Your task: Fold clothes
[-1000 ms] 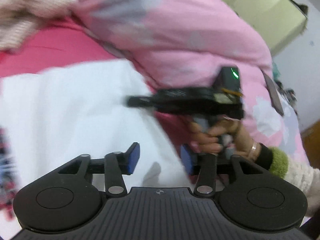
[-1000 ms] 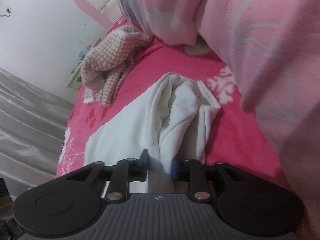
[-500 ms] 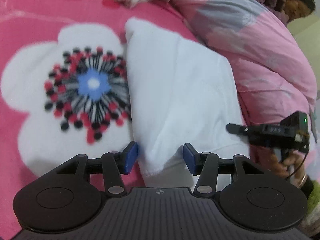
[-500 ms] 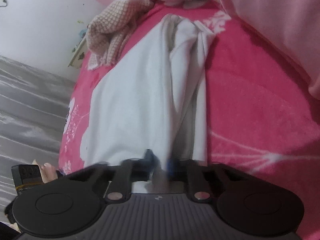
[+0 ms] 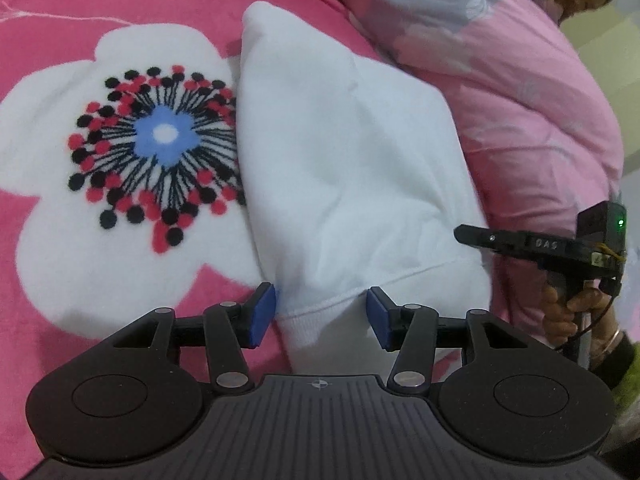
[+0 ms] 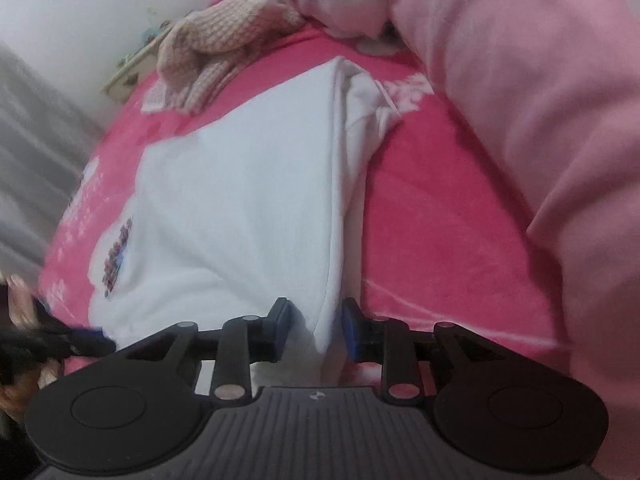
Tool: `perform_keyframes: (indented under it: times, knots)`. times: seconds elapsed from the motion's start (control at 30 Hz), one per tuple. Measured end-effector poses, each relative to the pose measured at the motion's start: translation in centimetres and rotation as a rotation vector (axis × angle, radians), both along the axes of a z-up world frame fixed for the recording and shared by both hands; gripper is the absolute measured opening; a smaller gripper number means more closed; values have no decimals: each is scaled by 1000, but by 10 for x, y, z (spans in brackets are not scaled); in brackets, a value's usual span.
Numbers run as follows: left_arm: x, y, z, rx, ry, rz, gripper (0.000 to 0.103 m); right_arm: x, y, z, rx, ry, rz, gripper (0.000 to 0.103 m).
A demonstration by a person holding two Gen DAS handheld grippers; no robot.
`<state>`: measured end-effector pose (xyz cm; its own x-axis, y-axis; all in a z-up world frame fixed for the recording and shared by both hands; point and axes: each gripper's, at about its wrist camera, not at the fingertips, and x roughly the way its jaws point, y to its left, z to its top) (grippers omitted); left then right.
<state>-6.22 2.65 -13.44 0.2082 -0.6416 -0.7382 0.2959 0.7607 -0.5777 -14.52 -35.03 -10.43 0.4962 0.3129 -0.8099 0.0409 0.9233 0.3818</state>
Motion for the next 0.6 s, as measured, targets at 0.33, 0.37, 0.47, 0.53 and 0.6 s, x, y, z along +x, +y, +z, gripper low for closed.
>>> perform_keyframes:
  times: [0.33,0.37,0.47,0.53,0.6]
  knots:
    - [48,-27,50,73,-327,36,51,37,32,29,-402,-233,51,24]
    - [52,-36,47,112,-369,38,51,45,32,23,-416,-236,48,23]
    - [68,-50,14,259,-340,75,51,68,33,7,-461,-246,40,19]
    - [73,-34,-2,195,-254,132,52,83,34,-5,-491,-253,35,19]
    - [75,-21,-1,155,-230,164,52,88,26,1,-442,-268,2,21]
